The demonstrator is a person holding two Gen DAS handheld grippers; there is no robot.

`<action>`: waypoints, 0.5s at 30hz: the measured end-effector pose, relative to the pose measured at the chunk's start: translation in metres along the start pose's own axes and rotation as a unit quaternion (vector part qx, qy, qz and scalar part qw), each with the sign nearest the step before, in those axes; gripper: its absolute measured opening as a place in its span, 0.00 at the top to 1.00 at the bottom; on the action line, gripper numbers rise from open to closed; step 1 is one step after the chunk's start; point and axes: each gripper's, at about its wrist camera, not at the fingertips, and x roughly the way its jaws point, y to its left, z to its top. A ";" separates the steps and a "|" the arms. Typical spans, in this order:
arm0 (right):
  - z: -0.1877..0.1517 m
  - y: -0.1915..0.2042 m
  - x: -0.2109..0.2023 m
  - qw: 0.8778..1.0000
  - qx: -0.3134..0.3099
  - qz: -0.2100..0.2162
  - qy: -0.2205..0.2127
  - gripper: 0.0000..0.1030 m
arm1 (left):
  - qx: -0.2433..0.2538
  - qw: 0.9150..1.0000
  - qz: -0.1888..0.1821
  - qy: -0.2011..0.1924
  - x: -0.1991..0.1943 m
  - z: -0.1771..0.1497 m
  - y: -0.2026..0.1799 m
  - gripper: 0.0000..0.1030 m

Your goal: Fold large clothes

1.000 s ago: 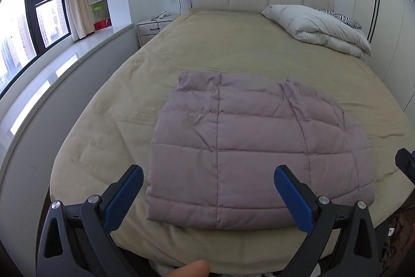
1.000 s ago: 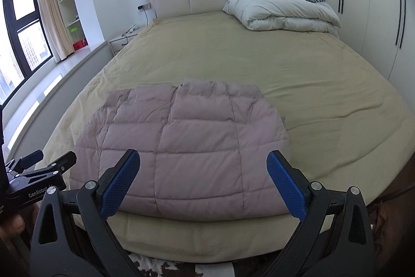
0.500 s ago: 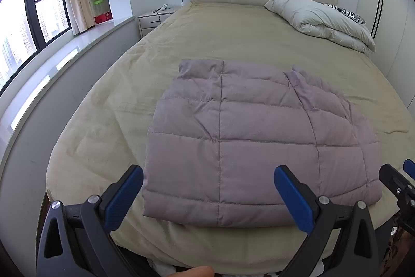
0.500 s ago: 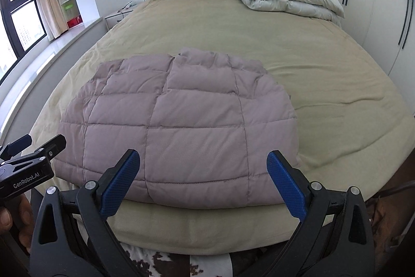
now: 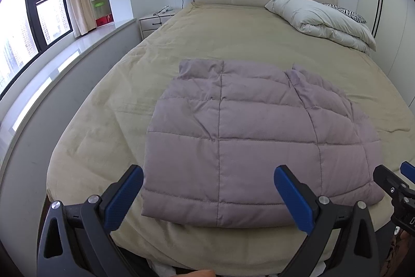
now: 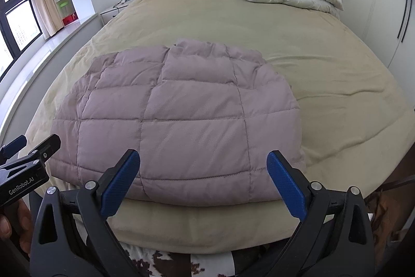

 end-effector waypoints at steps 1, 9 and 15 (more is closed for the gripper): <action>0.000 0.000 0.001 1.000 0.001 0.000 0.000 0.03 | 0.001 1.000 0.001 0.000 0.000 0.000 -0.001 0.00; 0.000 0.001 0.002 1.000 0.006 -0.002 -0.003 0.03 | 0.006 1.000 0.004 0.000 0.000 -0.003 -0.007 0.00; -0.001 0.001 0.003 1.000 0.008 -0.003 -0.002 0.03 | 0.005 1.000 0.004 0.001 0.001 -0.003 -0.007 0.00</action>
